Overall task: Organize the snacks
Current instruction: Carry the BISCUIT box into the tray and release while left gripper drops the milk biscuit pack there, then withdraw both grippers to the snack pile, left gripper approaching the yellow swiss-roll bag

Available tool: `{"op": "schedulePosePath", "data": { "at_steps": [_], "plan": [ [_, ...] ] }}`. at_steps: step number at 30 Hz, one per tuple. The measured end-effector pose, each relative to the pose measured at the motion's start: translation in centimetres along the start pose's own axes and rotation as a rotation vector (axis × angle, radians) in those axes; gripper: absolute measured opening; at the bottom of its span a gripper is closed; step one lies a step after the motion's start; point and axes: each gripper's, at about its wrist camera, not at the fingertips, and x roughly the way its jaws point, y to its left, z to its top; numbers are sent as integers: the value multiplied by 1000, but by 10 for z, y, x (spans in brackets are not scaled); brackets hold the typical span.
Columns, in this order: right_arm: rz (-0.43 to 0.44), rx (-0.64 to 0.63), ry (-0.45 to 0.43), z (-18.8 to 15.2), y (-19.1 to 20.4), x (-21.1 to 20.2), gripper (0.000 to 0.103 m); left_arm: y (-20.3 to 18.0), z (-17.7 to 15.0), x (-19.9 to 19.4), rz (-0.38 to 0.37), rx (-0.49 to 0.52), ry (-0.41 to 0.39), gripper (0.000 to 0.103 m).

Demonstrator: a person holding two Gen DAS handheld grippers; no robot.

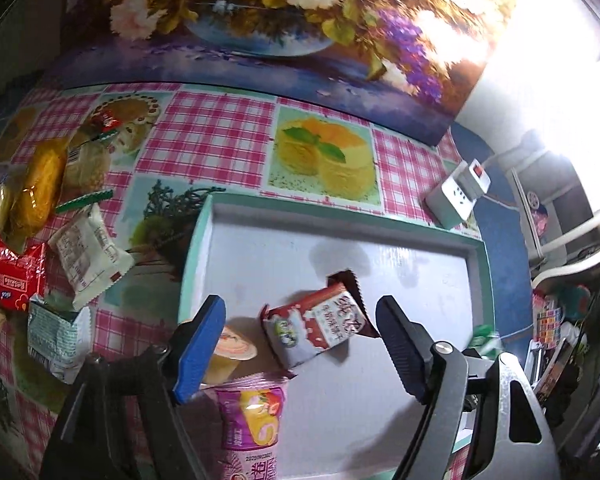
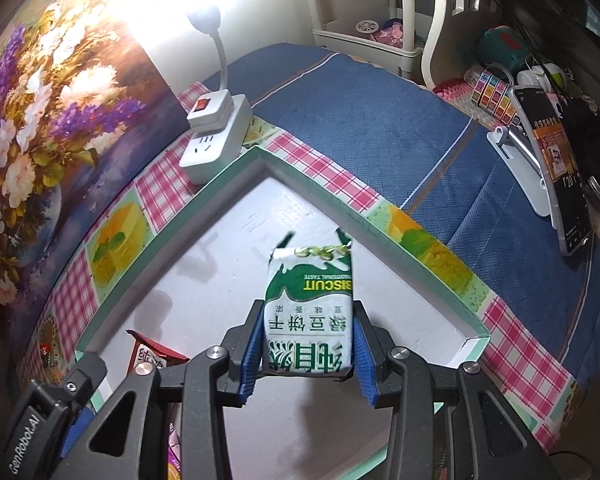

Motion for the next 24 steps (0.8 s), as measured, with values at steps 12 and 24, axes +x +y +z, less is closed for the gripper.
{"op": "schedulePosePath", "data": {
  "at_steps": [12, 24],
  "plan": [
    [2, -86, -1, -7, 19, -1, 72, 51, 11, -20, 142, -82, -96, 95],
    [-3, -167, 3, -17, 37, -1, 92, 104, 11, -45, 315, -147, -172, 98]
  ]
}}
